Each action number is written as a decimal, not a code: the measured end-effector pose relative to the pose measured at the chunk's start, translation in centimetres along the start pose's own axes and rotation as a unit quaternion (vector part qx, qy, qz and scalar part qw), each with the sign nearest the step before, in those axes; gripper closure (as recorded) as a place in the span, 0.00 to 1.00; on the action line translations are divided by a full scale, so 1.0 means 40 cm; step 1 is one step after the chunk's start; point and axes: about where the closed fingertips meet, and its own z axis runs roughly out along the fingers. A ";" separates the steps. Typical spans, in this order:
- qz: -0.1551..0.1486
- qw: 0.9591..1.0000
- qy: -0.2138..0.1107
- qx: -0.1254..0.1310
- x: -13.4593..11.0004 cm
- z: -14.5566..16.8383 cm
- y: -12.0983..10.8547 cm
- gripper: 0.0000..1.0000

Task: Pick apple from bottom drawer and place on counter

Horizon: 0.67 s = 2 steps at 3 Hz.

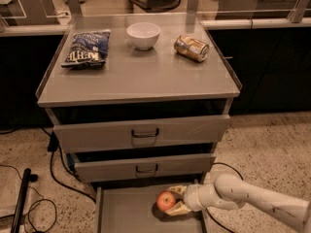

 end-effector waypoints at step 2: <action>-0.043 0.999 0.021 0.014 -0.207 -0.197 -0.038 1.00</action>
Offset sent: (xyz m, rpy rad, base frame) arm 0.0114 -0.0235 0.1661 -0.0911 -0.1335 0.0287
